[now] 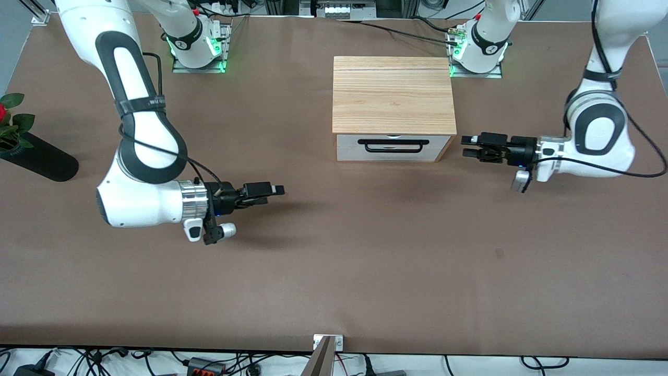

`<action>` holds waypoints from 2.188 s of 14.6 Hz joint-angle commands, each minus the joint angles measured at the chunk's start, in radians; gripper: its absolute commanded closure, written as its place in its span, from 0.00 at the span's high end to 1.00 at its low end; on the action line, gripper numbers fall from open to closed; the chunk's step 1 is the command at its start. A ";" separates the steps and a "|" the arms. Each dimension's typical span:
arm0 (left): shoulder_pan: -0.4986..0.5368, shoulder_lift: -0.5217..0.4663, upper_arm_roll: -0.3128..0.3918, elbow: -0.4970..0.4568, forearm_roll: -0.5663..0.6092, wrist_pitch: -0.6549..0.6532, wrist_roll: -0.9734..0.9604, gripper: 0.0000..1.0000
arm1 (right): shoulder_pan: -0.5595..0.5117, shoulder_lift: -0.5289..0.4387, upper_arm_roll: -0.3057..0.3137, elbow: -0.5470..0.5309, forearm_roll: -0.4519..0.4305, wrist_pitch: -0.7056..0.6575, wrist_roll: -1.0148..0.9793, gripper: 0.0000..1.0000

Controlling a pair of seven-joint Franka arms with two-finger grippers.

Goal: Pull top drawer with both arms simultaneously
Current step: 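Move the left gripper and the right gripper toward the drawer handle ends, then close the left gripper and the right gripper on the black handle ends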

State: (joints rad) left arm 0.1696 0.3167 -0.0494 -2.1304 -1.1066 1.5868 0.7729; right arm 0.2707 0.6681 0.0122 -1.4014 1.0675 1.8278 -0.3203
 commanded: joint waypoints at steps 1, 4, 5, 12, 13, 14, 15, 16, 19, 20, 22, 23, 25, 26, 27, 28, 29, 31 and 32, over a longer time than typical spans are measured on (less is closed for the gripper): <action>-0.004 0.045 -0.006 -0.017 -0.083 0.005 0.081 1.00 | 0.050 -0.010 -0.001 -0.103 0.130 0.092 -0.129 1.00; -0.021 0.117 -0.041 -0.019 -0.162 0.007 0.169 1.00 | 0.116 -0.002 -0.001 -0.180 0.315 0.203 -0.306 1.00; -0.021 0.142 -0.050 -0.022 -0.179 0.007 0.186 1.00 | 0.143 -0.007 -0.001 -0.217 0.413 0.232 -0.388 1.00; -0.024 0.275 -0.087 -0.019 -0.291 0.005 0.388 0.69 | 0.265 0.037 -0.001 -0.261 0.698 0.231 -0.658 1.00; -0.024 0.275 -0.090 -0.020 -0.291 0.005 0.388 0.60 | 0.278 0.050 -0.001 -0.261 0.730 0.228 -0.684 1.00; -0.022 0.274 -0.090 -0.020 -0.291 0.001 0.388 0.50 | 0.294 0.053 -0.001 -0.261 0.759 0.219 -0.701 1.00; -0.024 0.274 -0.093 -0.022 -0.291 -0.002 0.385 0.46 | 0.303 0.065 -0.001 -0.261 0.793 0.203 -0.729 1.00; -0.024 0.274 -0.095 -0.022 -0.291 -0.001 0.382 0.41 | 0.309 0.074 -0.001 -0.261 0.836 0.197 -0.759 1.00; -0.021 0.272 -0.095 -0.049 -0.289 -0.010 0.375 0.21 | 0.343 0.105 -0.001 -0.261 0.905 0.196 -0.822 1.00; -0.021 0.272 -0.095 -0.054 -0.289 -0.024 0.372 0.16 | 0.349 0.116 0.006 -0.260 0.907 0.186 -0.827 1.00; -0.019 0.272 -0.095 -0.054 -0.289 -0.033 0.355 0.10 | 0.352 0.133 0.014 -0.258 0.940 0.130 -0.832 0.94; -0.019 0.272 -0.095 -0.056 -0.289 -0.042 0.338 0.08 | 0.352 0.140 0.014 -0.260 0.942 0.078 -0.835 0.92; -0.019 0.272 -0.095 -0.056 -0.289 -0.048 0.313 0.05 | 0.352 0.149 0.014 -0.268 0.941 0.022 -0.839 0.81; -0.019 0.272 -0.095 -0.056 -0.289 -0.051 0.313 0.04 | 0.352 0.153 0.014 -0.271 0.939 0.018 -0.839 0.71; -0.019 0.272 -0.093 -0.059 -0.289 -0.053 0.313 0.04 | 0.352 0.160 0.014 -0.271 0.937 0.015 -0.842 0.68; -0.019 0.272 -0.095 -0.060 -0.288 -0.053 0.313 0.04 | 0.352 0.162 0.014 -0.271 0.934 0.015 -0.853 0.68; -0.019 0.272 -0.095 -0.060 -0.289 -0.053 0.313 0.04 | 0.352 0.168 0.014 -0.272 0.933 0.015 -0.865 0.63; -0.019 0.272 -0.095 -0.060 -0.288 -0.057 0.313 0.04 | 0.352 0.169 0.014 -0.275 0.922 0.015 -0.867 0.58; -0.019 0.272 -0.093 -0.062 -0.288 -0.057 0.313 0.04 | 0.352 0.169 0.014 -0.278 0.911 0.013 -0.867 0.52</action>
State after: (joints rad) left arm 0.1452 0.5997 -0.1367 -2.1625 -1.3854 1.5578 1.1199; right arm 0.6240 0.8413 0.0223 -1.6639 1.9813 1.8542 -1.1580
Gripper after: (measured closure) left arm 0.824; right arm 0.410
